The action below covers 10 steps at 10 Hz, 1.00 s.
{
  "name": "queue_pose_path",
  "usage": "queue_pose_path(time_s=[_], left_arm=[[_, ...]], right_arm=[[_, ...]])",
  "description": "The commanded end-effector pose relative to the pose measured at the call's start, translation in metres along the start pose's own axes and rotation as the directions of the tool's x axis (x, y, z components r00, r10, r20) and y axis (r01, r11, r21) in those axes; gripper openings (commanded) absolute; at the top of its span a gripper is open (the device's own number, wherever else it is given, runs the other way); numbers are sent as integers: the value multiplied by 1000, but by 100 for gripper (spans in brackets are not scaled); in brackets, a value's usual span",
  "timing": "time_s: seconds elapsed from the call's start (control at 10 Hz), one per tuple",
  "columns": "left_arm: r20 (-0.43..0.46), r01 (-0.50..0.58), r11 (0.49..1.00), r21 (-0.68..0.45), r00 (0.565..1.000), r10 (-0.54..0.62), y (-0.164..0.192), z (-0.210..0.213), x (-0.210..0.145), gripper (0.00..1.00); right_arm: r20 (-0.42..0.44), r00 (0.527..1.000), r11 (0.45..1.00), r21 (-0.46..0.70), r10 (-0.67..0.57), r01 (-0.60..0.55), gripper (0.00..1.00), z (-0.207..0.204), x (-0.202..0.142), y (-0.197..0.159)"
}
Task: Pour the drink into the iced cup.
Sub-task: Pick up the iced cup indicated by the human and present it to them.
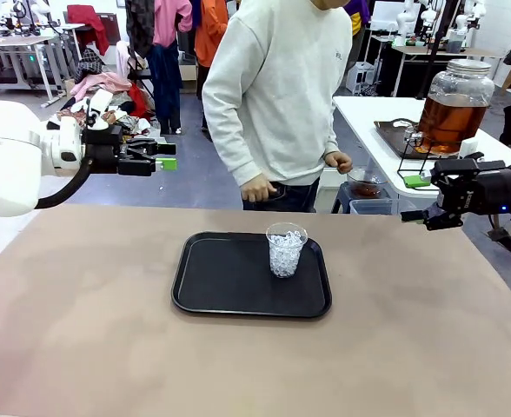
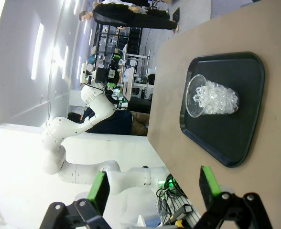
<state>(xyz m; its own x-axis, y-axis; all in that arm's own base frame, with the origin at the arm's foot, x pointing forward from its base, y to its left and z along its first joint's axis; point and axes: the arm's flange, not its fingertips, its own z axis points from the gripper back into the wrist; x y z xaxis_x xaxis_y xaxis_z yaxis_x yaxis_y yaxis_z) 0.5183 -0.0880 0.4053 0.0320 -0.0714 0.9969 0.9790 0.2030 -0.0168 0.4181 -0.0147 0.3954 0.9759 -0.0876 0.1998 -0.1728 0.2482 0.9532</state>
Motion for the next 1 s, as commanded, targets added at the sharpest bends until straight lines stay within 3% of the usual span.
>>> queue_pose_path(time_s=[0.0, 0.9], left_arm=[[8, 0, 1000, 12, 1000, 0, 1, -1, 1, 100], [8, 0, 1000, 12, 1000, 0, 1, -1, 1, 100]], right_arm=[[6, 1000, 1000, -2, 1, -1, 100, 1, -1, 2], [6, 1000, 1000, -2, 1, -1, 100, 1, -1, 2]])
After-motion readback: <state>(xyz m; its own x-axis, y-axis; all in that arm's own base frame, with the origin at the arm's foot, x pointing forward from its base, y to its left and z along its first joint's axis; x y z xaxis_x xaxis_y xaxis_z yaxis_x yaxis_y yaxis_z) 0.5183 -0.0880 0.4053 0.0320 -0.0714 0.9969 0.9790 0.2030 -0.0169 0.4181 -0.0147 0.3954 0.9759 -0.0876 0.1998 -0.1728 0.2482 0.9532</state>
